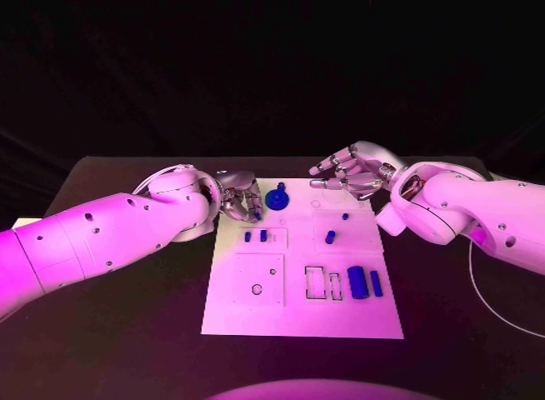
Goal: Assemble the parts on the task board
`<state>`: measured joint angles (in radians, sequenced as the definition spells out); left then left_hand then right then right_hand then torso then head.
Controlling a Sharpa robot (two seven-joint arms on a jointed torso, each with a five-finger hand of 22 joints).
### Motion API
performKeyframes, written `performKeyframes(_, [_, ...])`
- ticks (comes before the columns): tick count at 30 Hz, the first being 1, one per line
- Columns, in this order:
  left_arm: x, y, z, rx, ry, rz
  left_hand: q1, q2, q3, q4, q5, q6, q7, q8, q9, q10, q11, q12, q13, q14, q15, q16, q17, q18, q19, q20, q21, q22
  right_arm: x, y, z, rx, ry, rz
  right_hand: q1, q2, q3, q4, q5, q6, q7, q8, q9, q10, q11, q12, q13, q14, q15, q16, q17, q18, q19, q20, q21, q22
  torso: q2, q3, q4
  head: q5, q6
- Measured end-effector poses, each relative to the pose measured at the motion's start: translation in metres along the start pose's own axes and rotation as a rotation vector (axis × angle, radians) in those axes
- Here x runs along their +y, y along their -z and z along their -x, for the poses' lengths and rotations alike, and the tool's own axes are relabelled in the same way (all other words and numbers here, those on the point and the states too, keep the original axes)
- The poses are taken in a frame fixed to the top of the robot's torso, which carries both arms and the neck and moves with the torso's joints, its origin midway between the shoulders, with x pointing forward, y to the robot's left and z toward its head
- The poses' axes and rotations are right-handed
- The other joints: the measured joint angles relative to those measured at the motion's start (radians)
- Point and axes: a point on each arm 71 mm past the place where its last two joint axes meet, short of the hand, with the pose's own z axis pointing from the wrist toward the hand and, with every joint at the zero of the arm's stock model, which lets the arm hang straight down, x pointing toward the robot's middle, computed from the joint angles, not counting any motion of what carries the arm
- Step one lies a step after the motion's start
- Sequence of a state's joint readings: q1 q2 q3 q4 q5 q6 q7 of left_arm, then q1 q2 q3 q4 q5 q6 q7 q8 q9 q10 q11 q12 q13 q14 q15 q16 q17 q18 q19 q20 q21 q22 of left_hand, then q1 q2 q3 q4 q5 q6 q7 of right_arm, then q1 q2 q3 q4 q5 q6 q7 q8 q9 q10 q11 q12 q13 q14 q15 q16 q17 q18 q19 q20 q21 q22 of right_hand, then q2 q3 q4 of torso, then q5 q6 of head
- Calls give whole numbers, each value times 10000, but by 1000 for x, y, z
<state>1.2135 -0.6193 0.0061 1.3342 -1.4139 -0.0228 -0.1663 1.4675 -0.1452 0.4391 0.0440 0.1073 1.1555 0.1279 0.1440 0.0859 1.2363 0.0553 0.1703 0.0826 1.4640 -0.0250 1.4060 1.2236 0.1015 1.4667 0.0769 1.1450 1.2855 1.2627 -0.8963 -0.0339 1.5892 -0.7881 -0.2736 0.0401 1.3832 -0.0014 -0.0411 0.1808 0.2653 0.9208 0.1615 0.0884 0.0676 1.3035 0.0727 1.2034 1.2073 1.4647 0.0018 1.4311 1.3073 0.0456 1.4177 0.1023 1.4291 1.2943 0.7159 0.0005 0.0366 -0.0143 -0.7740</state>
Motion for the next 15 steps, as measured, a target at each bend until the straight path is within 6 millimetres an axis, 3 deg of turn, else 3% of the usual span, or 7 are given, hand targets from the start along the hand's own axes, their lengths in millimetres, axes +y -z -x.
performKeyframes(15, [-3,-5,-4,116,15,-13,1,-1,69,-13,-7,-2,-2,-38,5,0,0,-61,-1,0,0,0,-28,0,0,0,0,31,0,0,-1,13,-4,12,0,0,0,0,0,0,0,0,0,0,0,0,0,0,0,0,7,0,0,0,0,0,-8,-1,2,-22,-24])
